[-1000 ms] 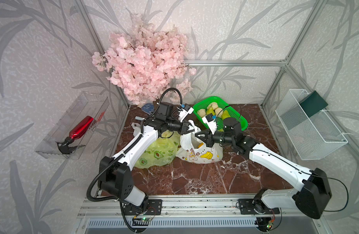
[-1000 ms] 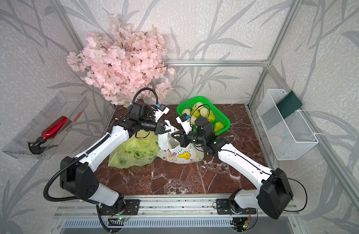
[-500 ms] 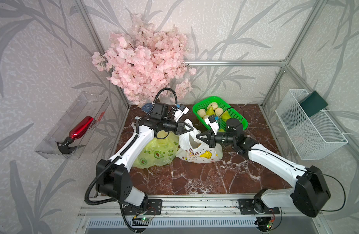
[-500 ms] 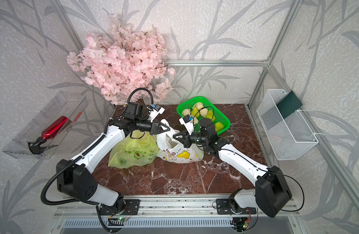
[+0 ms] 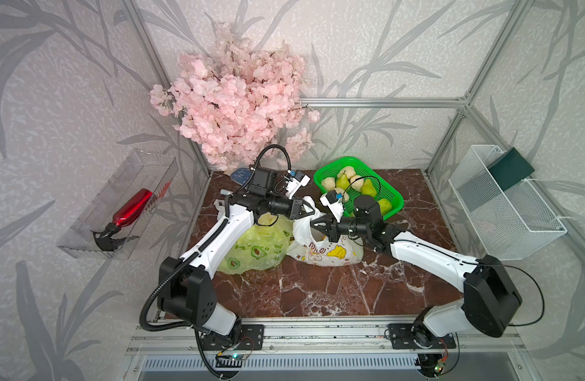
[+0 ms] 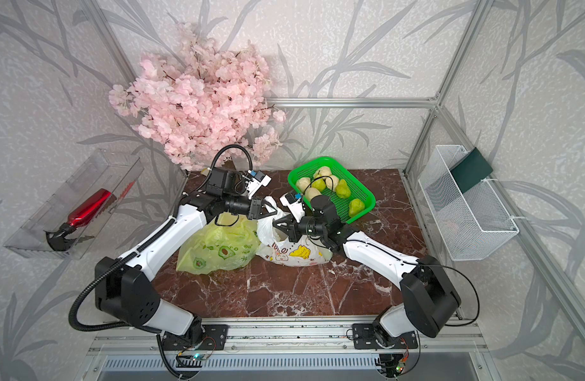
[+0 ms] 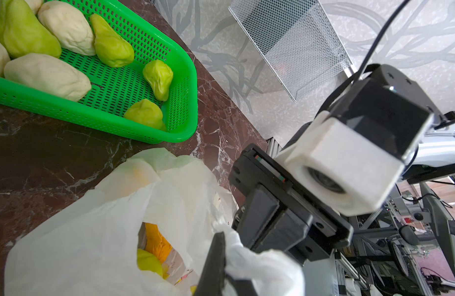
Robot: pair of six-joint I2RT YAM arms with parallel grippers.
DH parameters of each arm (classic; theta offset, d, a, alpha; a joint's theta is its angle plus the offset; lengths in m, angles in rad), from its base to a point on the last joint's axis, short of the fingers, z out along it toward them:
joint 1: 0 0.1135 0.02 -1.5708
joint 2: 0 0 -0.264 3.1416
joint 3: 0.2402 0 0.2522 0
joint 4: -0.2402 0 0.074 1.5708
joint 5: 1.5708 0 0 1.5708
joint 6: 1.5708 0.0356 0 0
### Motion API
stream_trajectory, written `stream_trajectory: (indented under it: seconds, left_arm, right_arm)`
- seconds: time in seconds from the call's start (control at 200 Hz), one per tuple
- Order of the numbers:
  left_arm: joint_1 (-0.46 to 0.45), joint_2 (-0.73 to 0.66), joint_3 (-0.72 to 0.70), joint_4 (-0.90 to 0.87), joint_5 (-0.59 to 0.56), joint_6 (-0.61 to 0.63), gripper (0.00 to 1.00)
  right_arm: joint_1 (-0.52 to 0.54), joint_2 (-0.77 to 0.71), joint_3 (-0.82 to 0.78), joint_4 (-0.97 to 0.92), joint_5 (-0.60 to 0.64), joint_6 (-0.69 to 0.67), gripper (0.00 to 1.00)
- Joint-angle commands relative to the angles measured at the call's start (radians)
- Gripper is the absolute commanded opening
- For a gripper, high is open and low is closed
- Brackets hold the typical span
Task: Place the pears into plastic bags & tie knots
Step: Tie the plastic bag at the center of the board.
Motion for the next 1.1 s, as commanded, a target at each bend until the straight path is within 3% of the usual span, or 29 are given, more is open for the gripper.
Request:
stream_trajectory:
  seconds: [0.0,0.225,0.52,0.775,0.985,1.095]
  left_arm:
    - [0.000,-0.027,0.006,0.019,0.026,0.045,0.07]
    - [0.006,-0.044,-0.003,-0.071,0.006,0.128,0.28]
    - [-0.014,0.022,0.052,-0.114,0.008,0.159,0.32]
    - [-0.014,-0.020,0.009,-0.094,0.017,0.146,0.39]
    - [-0.011,-0.059,-0.033,-0.079,0.018,0.135,0.52]
    - [-0.003,-0.069,-0.047,-0.058,0.007,0.113,0.53]
  right_arm:
    - [-0.004,0.019,-0.024,0.062,0.026,-0.023,0.00]
    - [-0.005,0.013,0.001,0.014,-0.001,-0.061,0.00]
    - [0.029,-0.004,-0.003,-0.056,0.034,-0.101,0.00]
    - [0.025,0.020,0.012,-0.066,0.024,-0.106,0.00]
    - [0.018,0.017,0.013,-0.064,0.028,-0.108,0.00]
    - [0.015,0.019,0.009,-0.061,0.025,-0.108,0.00]
